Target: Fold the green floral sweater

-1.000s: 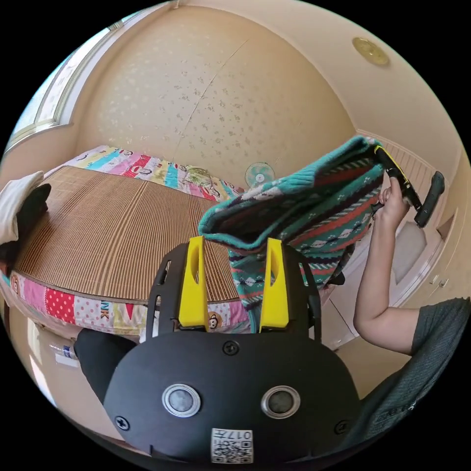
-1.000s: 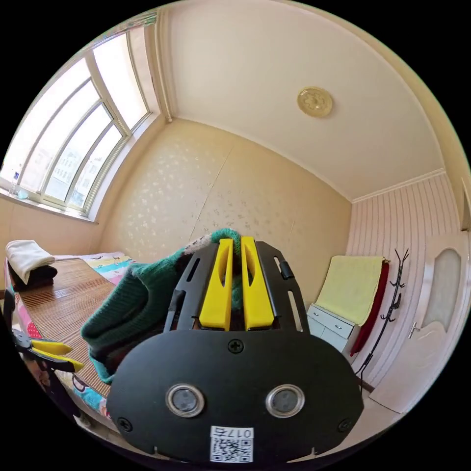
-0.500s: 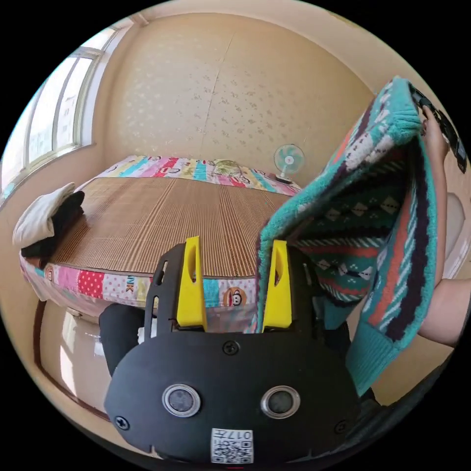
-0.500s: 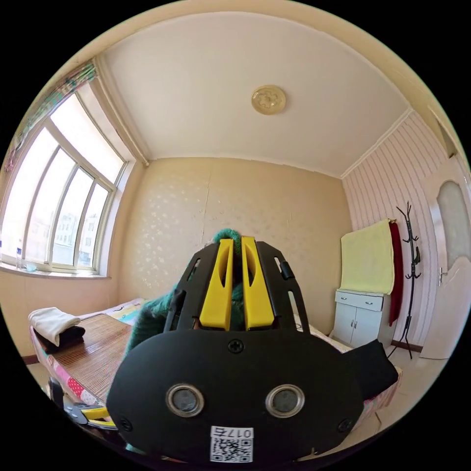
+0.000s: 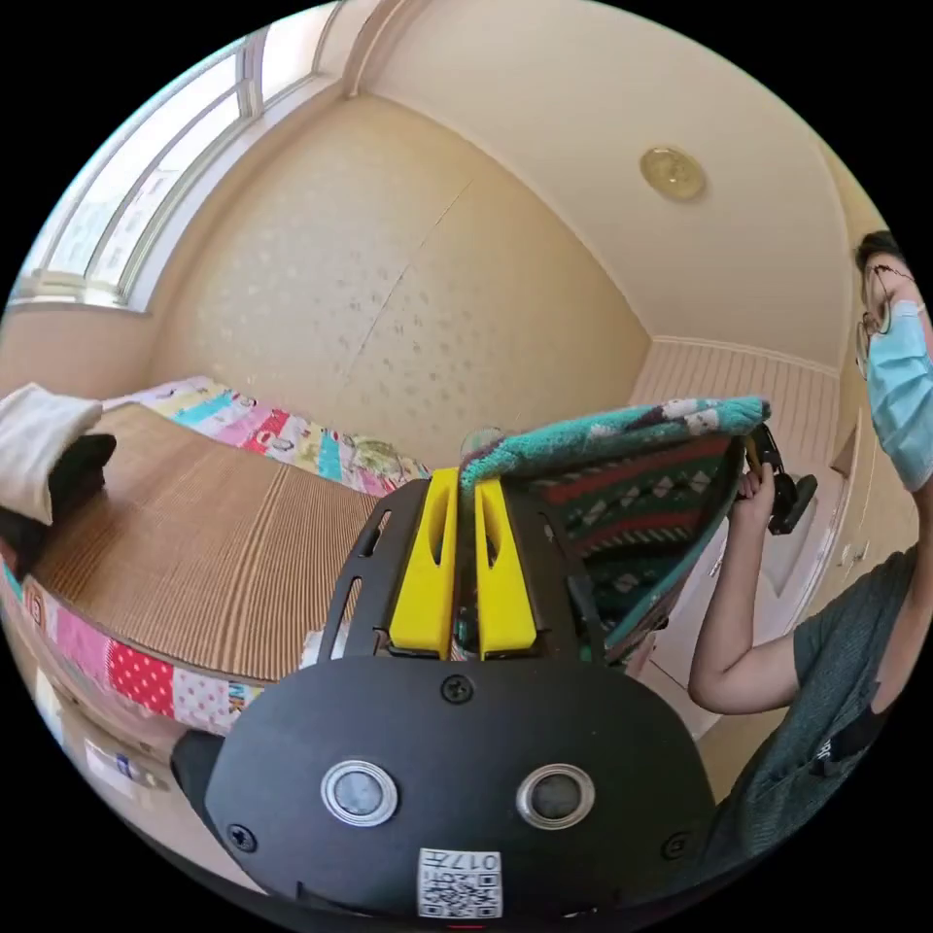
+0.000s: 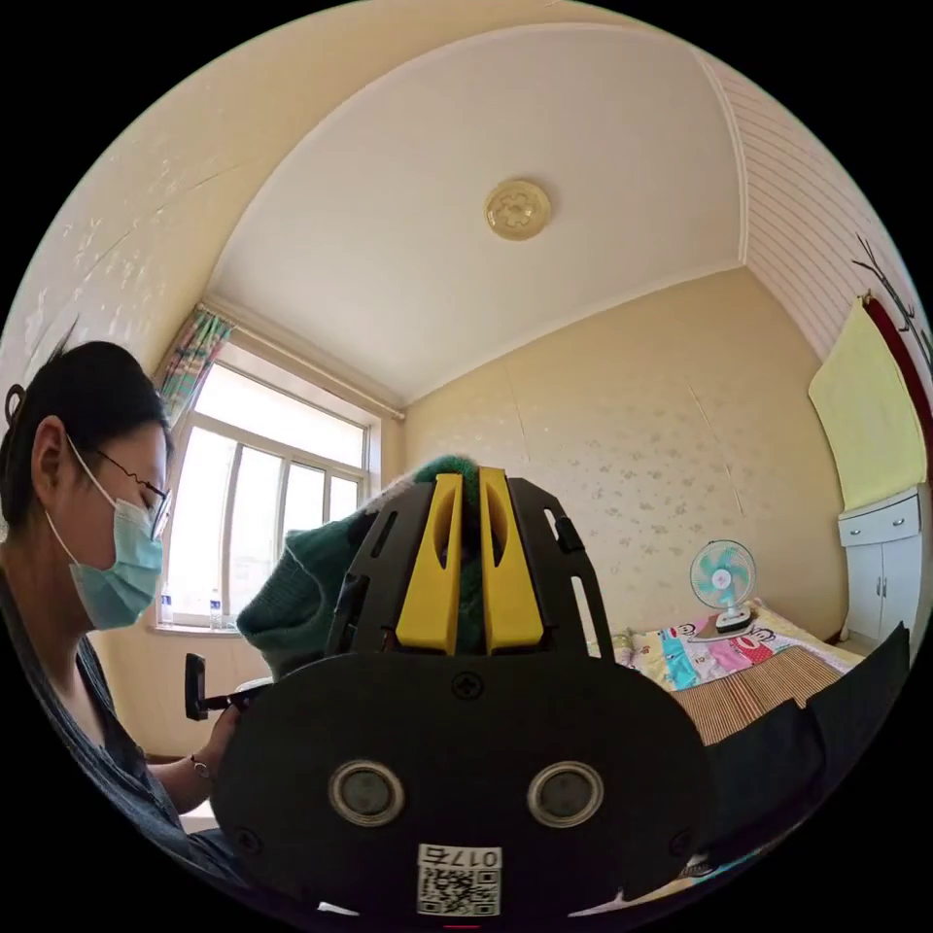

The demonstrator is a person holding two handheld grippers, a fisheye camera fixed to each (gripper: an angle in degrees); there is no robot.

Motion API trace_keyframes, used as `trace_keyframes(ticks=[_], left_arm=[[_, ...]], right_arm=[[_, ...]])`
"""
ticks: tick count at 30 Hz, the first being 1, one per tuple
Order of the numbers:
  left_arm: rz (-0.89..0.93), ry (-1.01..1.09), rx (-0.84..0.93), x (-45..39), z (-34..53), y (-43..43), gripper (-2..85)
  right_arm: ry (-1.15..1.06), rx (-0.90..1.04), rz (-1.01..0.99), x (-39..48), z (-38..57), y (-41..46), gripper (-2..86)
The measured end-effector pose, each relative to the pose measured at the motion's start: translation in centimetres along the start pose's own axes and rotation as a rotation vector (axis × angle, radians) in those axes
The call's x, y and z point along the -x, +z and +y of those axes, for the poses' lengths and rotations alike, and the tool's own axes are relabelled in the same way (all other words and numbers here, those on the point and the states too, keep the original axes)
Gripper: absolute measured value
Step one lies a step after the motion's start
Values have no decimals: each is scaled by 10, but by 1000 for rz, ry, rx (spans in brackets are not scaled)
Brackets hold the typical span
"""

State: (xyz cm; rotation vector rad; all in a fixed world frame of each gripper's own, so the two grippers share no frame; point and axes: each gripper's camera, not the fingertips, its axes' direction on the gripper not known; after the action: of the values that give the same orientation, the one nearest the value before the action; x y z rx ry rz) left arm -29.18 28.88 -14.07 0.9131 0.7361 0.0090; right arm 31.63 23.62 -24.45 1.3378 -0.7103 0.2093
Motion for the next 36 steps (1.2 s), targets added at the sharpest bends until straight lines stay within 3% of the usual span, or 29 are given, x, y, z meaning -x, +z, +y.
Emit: trace_keyframes(ticks=[3,5,7,9,11,13,15,18,24,26,31,36], left_arm=[[-67,107,-140,-23,-46,-11,25],[-75,115,-152,-19,-77,10,25],[-140,119,-75,-4,-114,59,25],[-241,97,115,38,-162,164,29],[-314,86,261,88,-181,255,33],[-404,55,458,143,-176,331,39],[-406,-97,584,196,-141,365,45],[-350,-37,659,212,-68,369,25],[-299,115,1122,216,113,403,49],[-288,135,1248,221,150,410,48],[-308,13,1105,240,164,361,3],[-188,-57,1084,231,178,272,-8]], right_arm=[[28,99,97,-29,-10,28,35],[8,292,233,-69,-11,96,35],[3,492,276,-119,1,183,35],[19,735,298,-181,33,286,37],[76,1049,244,-256,110,393,42],[178,1240,290,-286,164,422,47],[205,1228,250,-282,203,421,53],[138,1341,78,-251,290,408,43],[152,1558,81,-219,466,363,30],[47,1681,151,-210,517,351,27],[-27,1538,248,-194,517,282,11],[112,1570,277,-197,492,202,5]])
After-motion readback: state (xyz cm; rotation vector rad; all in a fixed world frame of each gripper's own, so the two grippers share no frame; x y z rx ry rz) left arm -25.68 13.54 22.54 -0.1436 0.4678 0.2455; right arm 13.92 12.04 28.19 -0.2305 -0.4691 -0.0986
